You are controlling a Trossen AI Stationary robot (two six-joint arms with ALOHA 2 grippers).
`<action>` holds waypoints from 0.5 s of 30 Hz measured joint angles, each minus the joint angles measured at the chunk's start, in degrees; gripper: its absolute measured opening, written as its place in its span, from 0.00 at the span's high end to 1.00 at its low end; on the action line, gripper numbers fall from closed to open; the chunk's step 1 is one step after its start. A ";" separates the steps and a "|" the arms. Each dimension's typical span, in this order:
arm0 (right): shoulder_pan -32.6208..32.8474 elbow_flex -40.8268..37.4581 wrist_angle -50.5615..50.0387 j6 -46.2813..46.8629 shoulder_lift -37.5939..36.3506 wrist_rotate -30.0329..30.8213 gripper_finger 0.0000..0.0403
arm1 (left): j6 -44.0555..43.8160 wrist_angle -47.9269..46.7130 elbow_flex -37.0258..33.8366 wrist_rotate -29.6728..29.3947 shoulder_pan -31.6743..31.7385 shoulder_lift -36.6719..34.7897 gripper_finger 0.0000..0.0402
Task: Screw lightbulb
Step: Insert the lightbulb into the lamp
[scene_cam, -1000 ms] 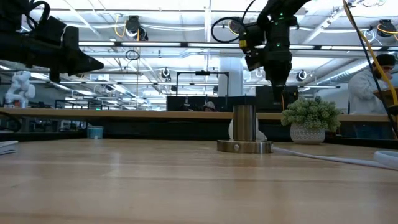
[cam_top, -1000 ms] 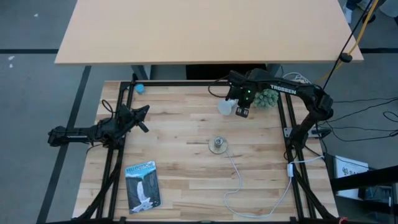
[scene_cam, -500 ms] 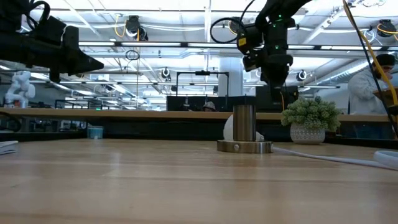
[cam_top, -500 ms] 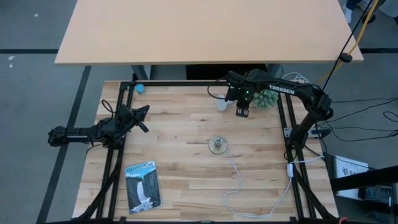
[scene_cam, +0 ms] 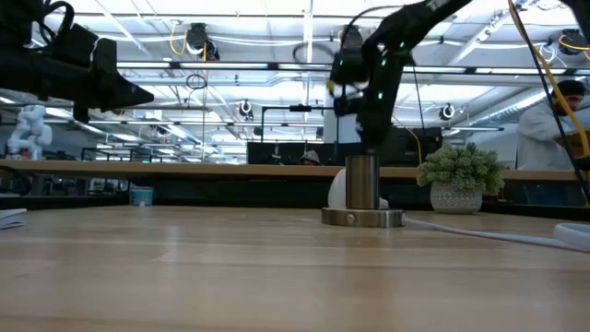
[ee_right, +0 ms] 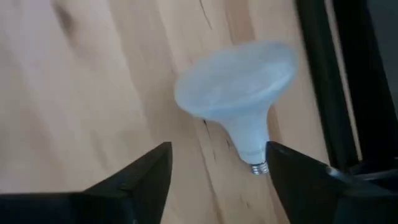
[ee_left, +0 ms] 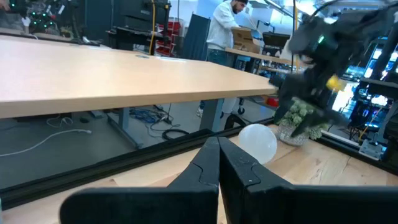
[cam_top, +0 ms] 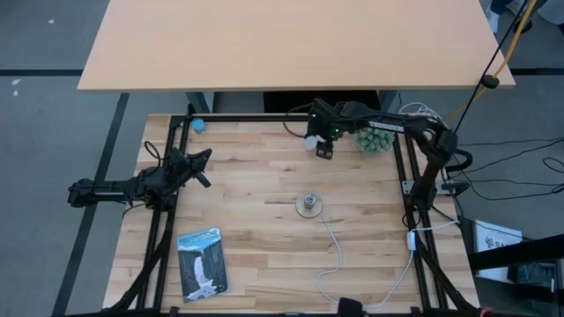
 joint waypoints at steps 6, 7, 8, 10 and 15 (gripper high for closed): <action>-0.66 -0.02 0.77 -6.94 6.78 8.21 0.30 | 0.00 0.00 0.01 -0.02 0.02 -0.02 1.00; -0.94 -0.02 1.76 -7.50 7.60 8.20 0.30 | 0.00 0.00 -0.01 -0.02 0.00 -0.02 1.00; -1.33 -0.02 2.84 -7.73 8.32 8.07 0.30 | 0.00 0.00 -0.01 -0.02 0.00 0.00 1.00; -2.25 -0.02 5.64 -8.02 9.48 7.58 0.31 | 0.00 0.00 0.00 -0.01 0.00 -0.02 1.00; -4.86 -0.03 11.32 -8.26 10.42 7.00 0.31 | 0.00 0.00 -0.01 -0.02 0.00 -0.02 1.00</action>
